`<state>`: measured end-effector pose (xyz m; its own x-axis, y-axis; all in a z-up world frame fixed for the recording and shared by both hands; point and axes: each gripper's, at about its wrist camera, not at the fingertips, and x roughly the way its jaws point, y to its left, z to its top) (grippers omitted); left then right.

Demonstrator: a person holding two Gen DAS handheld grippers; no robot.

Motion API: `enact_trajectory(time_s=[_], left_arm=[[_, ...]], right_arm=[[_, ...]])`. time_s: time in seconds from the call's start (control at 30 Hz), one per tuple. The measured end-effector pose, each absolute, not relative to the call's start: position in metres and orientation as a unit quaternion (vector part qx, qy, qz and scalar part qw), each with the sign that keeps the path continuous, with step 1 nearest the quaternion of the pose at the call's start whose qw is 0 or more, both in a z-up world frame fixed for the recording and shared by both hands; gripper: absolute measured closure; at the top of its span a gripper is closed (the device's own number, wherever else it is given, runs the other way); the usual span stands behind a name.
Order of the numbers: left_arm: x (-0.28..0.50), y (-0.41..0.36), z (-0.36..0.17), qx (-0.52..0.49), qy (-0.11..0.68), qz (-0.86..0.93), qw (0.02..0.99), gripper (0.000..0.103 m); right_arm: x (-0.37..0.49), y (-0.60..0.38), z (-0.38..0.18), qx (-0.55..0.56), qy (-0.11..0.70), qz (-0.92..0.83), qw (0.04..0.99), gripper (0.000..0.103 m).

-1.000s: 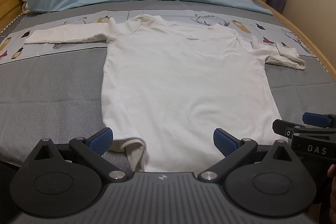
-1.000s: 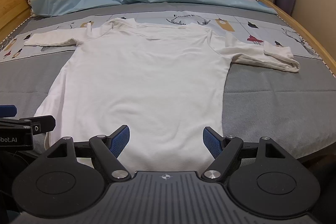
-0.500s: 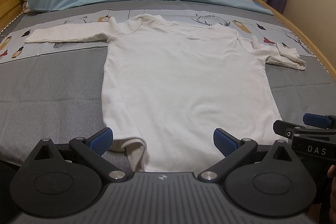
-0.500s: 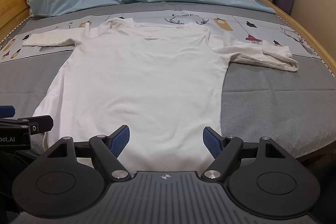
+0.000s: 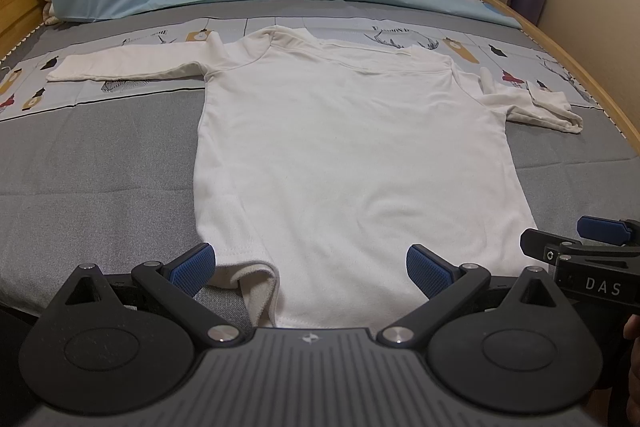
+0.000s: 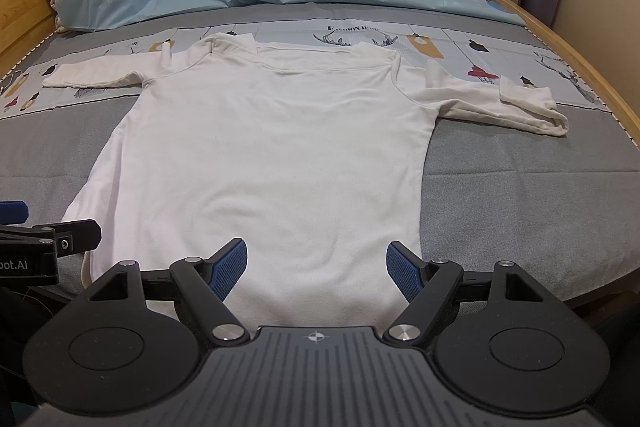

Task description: Fold small clothes

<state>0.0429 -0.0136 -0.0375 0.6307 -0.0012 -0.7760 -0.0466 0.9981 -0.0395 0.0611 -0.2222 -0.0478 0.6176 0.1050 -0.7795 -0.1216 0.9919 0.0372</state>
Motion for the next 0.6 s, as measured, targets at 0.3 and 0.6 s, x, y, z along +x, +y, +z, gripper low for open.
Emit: enact_trajectory(time_s=[0.3, 0.6], left_arm=[[0.08, 0.037, -0.03, -0.02, 0.435, 0.018, 0.9, 0.037], [0.137, 0.122, -0.08, -0.155, 0.524, 0.052, 0.836, 0.047]], right_arm=[[0.104, -0.277, -0.022, 0.055, 0.392, 0.036, 0.918, 0.052], [0.209, -0.348, -0.082, 0.078, 0.487, -0.001, 0.87, 0.052]])
